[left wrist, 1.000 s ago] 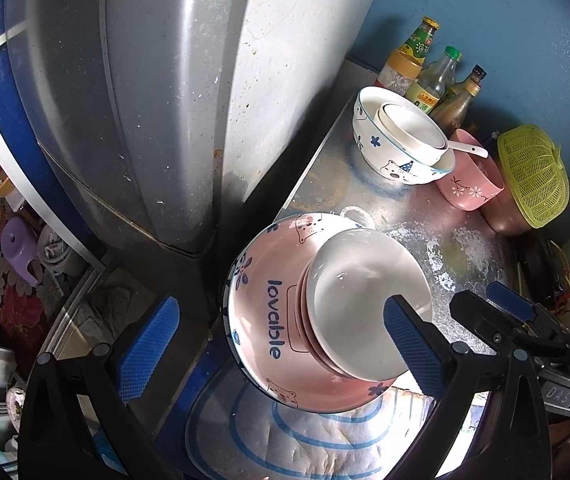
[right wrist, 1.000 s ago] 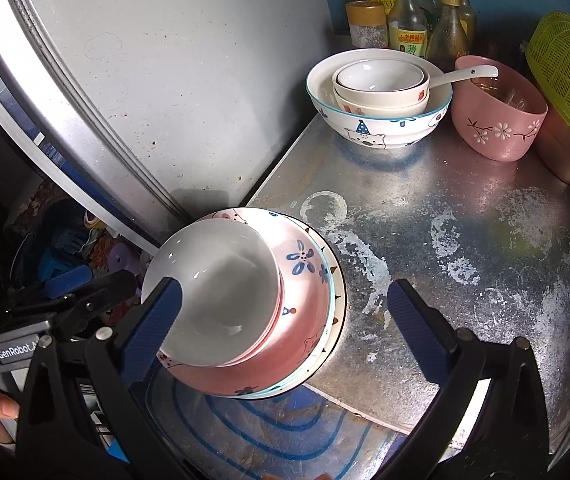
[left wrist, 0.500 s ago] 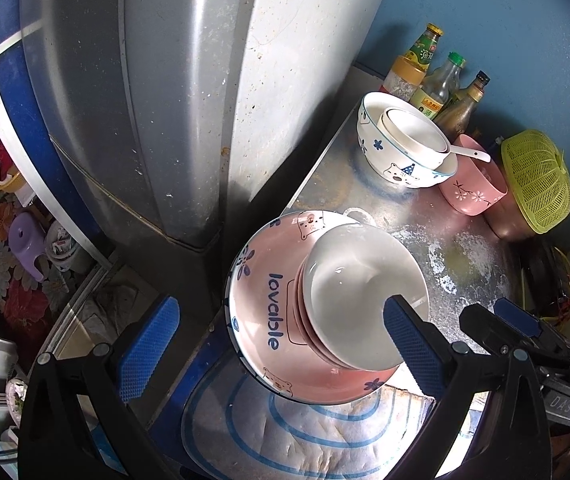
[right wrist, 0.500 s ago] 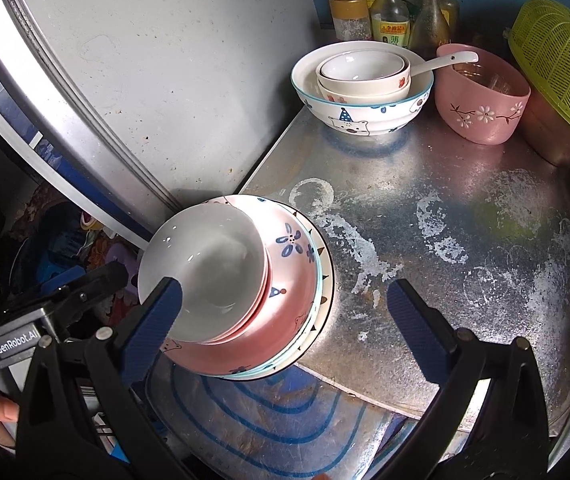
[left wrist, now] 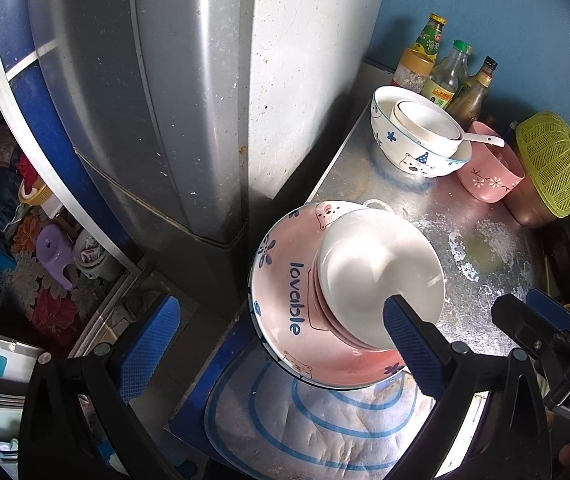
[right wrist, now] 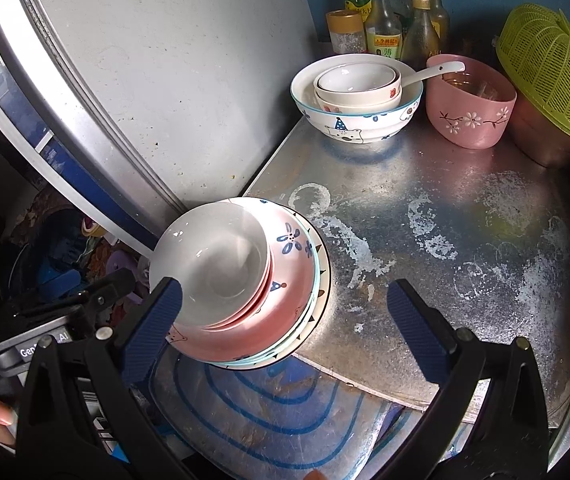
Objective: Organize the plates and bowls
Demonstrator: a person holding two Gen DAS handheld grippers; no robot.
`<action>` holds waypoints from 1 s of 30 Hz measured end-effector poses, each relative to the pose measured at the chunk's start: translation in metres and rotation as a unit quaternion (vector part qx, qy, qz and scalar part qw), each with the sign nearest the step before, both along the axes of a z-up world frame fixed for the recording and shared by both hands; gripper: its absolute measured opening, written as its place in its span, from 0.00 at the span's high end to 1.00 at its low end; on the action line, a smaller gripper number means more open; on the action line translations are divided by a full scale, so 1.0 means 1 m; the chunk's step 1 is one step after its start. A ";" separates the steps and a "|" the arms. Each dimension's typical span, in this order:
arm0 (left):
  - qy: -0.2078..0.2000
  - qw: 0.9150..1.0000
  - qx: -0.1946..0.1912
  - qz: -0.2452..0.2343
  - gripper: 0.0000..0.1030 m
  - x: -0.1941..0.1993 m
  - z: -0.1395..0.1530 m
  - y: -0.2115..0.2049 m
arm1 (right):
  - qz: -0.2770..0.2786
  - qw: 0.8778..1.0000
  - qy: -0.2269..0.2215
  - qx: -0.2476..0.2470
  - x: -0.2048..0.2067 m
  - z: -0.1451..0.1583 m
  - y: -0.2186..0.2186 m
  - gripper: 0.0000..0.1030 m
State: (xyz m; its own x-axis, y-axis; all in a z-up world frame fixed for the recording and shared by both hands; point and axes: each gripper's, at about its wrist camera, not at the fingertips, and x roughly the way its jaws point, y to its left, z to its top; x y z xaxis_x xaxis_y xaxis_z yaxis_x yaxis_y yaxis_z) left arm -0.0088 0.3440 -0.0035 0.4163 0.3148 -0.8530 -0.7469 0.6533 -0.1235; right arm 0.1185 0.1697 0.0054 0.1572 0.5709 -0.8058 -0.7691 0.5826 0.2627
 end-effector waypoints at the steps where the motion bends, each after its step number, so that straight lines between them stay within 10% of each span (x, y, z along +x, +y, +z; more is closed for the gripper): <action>1: 0.000 1.000 0.000 0.001 0.01 -0.001 0.000 -0.001 | -0.001 1.000 -0.001 -0.001 -0.001 0.001 0.000 0.00; 30: -0.003 1.000 -0.008 -0.024 0.00 -0.007 -0.008 -0.021 | -0.019 1.000 -0.015 -0.011 -0.014 -0.003 -0.021 0.00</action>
